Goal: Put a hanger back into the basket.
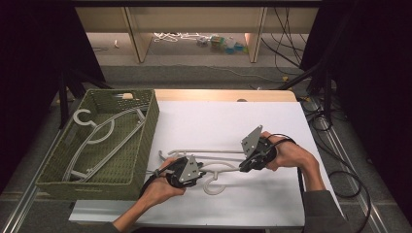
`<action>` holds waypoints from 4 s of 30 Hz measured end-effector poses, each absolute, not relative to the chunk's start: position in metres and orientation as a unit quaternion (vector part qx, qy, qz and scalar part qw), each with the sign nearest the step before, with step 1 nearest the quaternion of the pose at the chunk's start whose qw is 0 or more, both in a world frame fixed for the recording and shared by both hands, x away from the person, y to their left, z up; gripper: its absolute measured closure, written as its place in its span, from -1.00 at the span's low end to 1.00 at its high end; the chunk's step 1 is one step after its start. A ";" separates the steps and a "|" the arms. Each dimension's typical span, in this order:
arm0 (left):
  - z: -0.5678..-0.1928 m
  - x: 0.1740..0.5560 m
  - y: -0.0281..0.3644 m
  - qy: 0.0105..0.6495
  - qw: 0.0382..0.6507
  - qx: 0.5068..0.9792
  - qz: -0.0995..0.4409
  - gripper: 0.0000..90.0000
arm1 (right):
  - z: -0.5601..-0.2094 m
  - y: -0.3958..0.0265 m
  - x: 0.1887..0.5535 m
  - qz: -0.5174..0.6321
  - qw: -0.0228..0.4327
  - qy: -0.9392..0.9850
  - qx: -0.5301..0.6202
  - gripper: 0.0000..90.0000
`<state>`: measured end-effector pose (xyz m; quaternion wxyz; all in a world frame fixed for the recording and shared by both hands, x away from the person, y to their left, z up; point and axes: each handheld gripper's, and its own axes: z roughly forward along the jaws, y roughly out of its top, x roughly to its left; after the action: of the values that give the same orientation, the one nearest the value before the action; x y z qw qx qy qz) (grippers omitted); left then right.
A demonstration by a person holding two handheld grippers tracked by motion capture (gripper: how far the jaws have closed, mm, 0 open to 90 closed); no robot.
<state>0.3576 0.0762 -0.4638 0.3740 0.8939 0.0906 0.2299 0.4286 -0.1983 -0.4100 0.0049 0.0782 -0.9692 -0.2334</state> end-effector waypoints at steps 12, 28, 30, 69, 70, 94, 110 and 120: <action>-0.444 0.352 0.068 0.023 0.361 0.900 0.245 0.71 | -0.403 -0.212 0.432 -0.264 0.001 -0.962 0.062 0.67; -0.422 0.355 0.078 0.096 0.395 0.897 0.171 0.77 | -0.381 -0.224 0.427 -0.338 -0.087 -0.933 -0.090 -0.14; -0.418 0.356 0.084 0.138 0.396 0.890 0.180 0.77 | -0.378 -0.224 0.423 -0.348 -0.096 -0.926 -0.105 -0.19; -0.329 0.345 0.169 0.274 0.557 0.776 0.112 0.77 | -0.416 -0.240 0.350 -0.522 -0.211 -0.785 -0.259 -0.54; -0.328 0.346 0.171 0.276 0.561 0.773 0.108 0.77 | -0.418 -0.241 0.349 -0.519 -0.210 -0.788 -0.258 -0.54; -0.270 0.335 0.212 0.299 0.587 0.749 0.070 0.77 | -0.430 -0.245 0.341 -0.507 -0.201 -0.800 -0.251 -0.54; -0.281 0.371 0.302 0.391 0.550 0.726 0.135 0.77 | -0.432 -0.248 0.339 -0.495 -0.196 -0.809 -0.249 -0.54; -0.299 0.387 0.352 0.444 0.517 0.715 0.157 0.77 | -0.433 -0.247 0.340 -0.495 -0.198 -0.808 -0.250 -0.54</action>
<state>0.3867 0.3518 -0.2990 0.5175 0.7147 0.4436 0.1568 0.3402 -0.2472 -0.4326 -0.1982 -0.2500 -0.8082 -0.4949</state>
